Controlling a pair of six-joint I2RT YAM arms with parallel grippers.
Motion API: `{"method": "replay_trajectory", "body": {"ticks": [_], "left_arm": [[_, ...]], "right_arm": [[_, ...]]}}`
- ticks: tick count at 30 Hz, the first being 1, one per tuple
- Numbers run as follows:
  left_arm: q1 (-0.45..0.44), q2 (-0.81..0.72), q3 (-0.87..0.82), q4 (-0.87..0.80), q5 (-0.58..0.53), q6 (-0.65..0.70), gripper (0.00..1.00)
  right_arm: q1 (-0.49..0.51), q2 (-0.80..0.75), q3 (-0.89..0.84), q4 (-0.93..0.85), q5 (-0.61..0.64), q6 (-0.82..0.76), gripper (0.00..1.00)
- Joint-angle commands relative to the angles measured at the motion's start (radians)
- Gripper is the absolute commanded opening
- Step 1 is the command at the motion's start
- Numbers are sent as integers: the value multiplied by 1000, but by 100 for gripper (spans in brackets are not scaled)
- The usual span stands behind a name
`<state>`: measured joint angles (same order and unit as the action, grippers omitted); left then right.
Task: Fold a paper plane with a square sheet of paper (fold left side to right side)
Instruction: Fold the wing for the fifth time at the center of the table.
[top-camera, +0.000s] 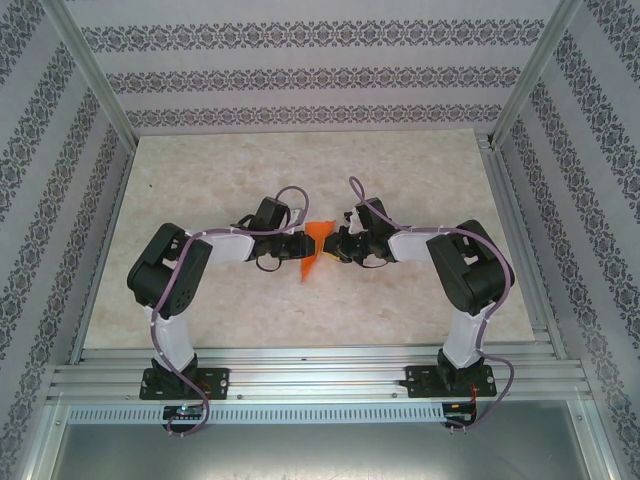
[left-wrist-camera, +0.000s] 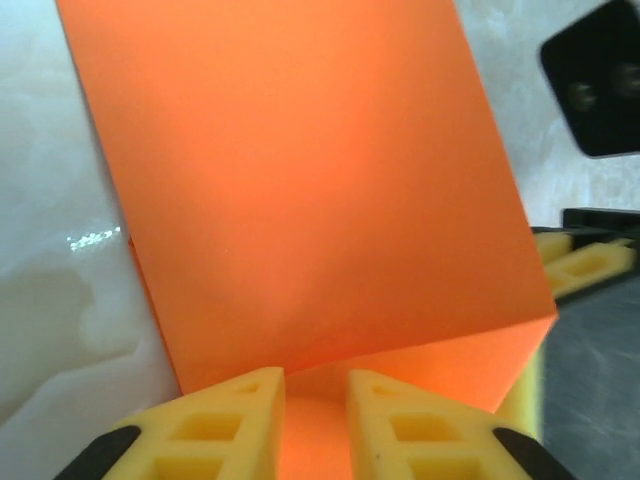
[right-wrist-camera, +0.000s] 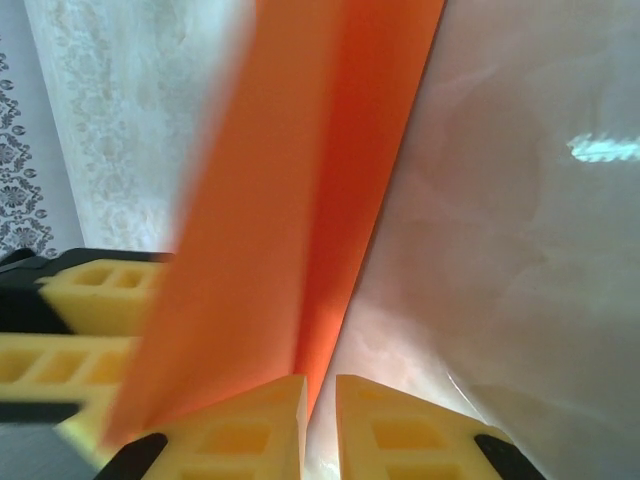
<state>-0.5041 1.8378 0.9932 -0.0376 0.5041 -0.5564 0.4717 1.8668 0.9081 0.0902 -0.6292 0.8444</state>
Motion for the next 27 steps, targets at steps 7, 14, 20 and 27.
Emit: {"method": "replay_trajectory", "body": {"ticks": [7, 14, 20, 27], "left_arm": [[2, -132, -28, -102, -38, 92, 37], [-70, -238, -103, -137, -111, 148, 42], [-189, -280, -68, -284, -330, 200, 47], [-280, -159, 35, -389, -509, 221, 57]], "right_arm": [[7, 17, 26, 12, 16, -1, 16], [7, 13, 28, 2, 22, -4, 16], [7, 10, 34, -11, 28, -8, 17], [8, 10, 40, -24, 28, -11, 17]]}}
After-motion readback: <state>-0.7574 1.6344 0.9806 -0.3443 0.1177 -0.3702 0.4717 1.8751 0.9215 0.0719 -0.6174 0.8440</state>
